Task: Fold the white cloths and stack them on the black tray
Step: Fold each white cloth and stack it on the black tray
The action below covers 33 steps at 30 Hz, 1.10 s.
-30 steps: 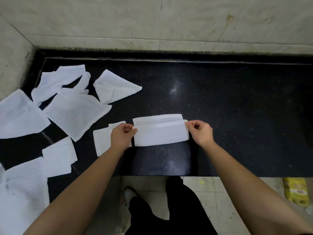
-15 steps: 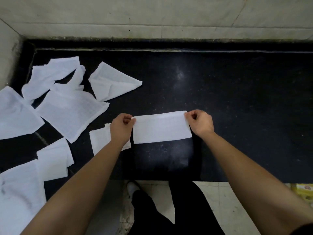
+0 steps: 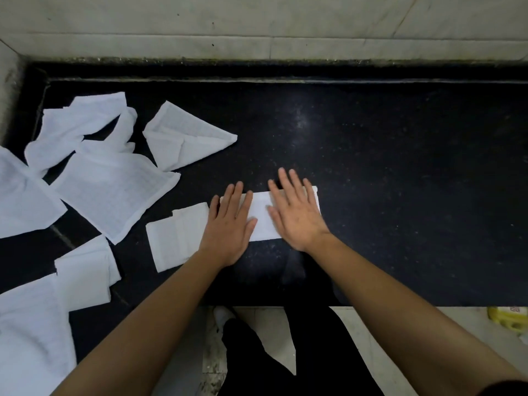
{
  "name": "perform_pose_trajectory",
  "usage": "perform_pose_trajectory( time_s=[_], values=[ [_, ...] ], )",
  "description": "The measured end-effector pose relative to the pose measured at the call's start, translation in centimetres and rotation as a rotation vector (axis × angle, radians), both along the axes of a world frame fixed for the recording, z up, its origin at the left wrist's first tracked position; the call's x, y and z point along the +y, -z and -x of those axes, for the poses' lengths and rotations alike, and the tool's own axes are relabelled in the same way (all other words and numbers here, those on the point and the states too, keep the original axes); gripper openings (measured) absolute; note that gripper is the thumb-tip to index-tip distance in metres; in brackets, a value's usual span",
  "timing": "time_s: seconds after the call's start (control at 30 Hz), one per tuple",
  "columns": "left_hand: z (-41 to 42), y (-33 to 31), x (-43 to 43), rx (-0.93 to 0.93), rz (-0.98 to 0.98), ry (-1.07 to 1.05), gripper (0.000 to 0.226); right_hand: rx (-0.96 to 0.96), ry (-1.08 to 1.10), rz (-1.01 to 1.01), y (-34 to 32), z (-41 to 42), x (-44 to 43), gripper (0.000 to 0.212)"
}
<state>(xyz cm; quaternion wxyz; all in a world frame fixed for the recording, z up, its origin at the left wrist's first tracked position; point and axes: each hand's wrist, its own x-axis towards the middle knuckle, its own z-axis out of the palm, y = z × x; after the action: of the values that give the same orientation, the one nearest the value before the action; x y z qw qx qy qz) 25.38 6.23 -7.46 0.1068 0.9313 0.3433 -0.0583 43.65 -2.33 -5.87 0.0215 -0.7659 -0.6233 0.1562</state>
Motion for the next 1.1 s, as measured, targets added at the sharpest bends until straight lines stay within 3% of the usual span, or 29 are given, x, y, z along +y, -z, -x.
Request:
perform_pose_trajectory(
  time_s=[0.1, 0.3, 0.43, 0.57, 0.7, 0.83, 0.9, 1.1],
  values=[
    [0.8, 1.0, 0.3, 0.151, 0.032, -0.04, 0.076, -0.078, -0.068, 0.114, 2.2, 0.4, -0.3, 0.069],
    [0.9, 1.3, 0.4, 0.213, 0.023, -0.031, 0.08, -0.152, -0.024, 0.185, 2.6, -2.9, -2.1, 0.074],
    [1.1, 1.2, 0.4, 0.205, 0.031, -0.033, 0.082, -0.069, 0.14, 0.194, 1.5, -5.0, -4.0, 0.077],
    [0.8, 1.1, 0.4, 0.219, 0.03, -0.037, 0.081, -0.005, 0.425, 0.026, -0.4, -4.8, -5.2, 0.067],
    [0.7, 0.9, 0.5, 0.216, 0.029, -0.037, 0.078, 0.249, 0.737, 0.128, -1.4, -3.3, -3.6, 0.04],
    [0.8, 0.9, 0.4, 0.194, 0.025, -0.028, 0.076, 0.425, 0.915, 0.207, -2.3, -3.6, -2.6, 0.019],
    [0.8, 1.1, 0.4, 0.194, 0.018, -0.028, 0.075, 0.503, 0.947, 0.184, -2.4, -4.4, -2.5, 0.018],
    [0.8, 0.9, -0.1, 0.197, 0.02, -0.025, 0.078, 0.996, 1.142, 0.07, -1.5, -5.8, -3.5, 0.022]
  ],
)
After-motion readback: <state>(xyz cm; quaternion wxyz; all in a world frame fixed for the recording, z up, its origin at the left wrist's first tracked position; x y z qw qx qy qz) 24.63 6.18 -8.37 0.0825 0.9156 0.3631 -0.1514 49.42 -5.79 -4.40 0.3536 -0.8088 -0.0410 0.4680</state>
